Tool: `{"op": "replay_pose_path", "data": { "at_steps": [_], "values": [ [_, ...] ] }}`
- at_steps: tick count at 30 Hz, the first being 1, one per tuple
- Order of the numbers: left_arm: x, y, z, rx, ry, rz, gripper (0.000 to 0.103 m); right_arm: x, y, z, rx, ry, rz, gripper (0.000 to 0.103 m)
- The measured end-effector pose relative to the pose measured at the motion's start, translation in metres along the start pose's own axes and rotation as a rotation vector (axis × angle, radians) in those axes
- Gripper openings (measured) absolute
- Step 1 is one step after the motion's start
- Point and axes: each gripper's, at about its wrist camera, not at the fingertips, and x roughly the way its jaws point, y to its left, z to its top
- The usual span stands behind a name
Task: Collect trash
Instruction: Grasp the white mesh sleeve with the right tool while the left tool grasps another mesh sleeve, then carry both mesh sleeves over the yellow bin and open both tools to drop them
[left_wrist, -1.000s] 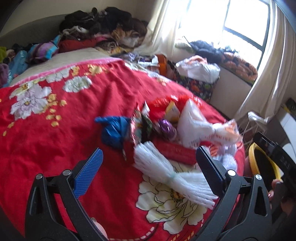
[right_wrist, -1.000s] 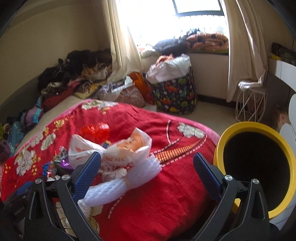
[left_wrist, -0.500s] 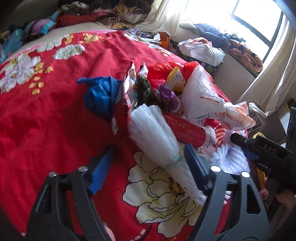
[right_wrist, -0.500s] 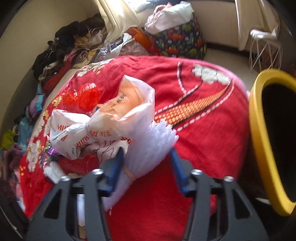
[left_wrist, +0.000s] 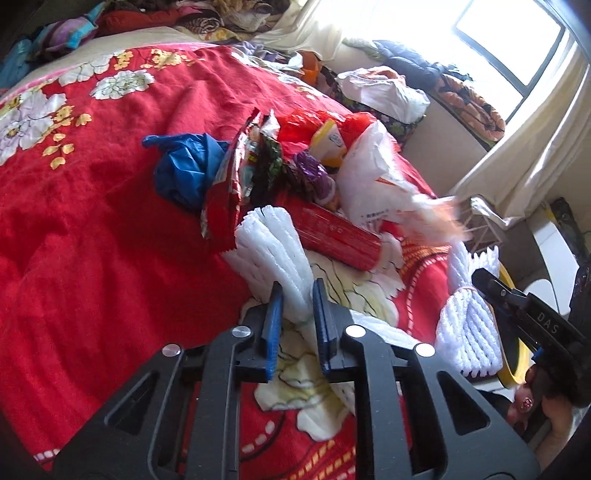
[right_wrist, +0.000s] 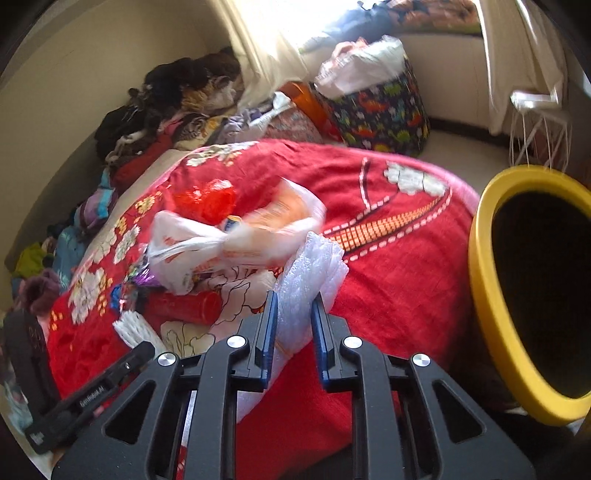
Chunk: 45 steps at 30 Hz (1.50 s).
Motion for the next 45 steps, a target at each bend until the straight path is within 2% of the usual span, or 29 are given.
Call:
{"op": "replay_pose_path", "data": {
  "at_steps": [6,11,18,32,45],
  "values": [
    [-0.019,-0.019,-0.003,0.064,-0.021,-0.046,0.008,-0.021,0.001,0.0,-0.043,-0.064,0.016,0.016],
    [-0.032,-0.041,0.002,0.15,-0.089,-0.059,0.008,-0.039,-0.005,0.006,-0.027,-0.12,0.021,0.016],
    [-0.036,-0.071,0.005,0.213,-0.12,-0.1,0.008,-0.06,-0.025,0.011,0.016,-0.179,-0.001,0.016],
    [-0.022,-0.142,0.008,0.321,-0.15,-0.159,0.008,-0.095,-0.097,0.018,0.131,-0.279,-0.138,0.016],
    [0.017,-0.216,0.003,0.431,-0.133,-0.198,0.008,-0.115,-0.16,0.014,0.214,-0.329,-0.314,0.016]
  ]
}}
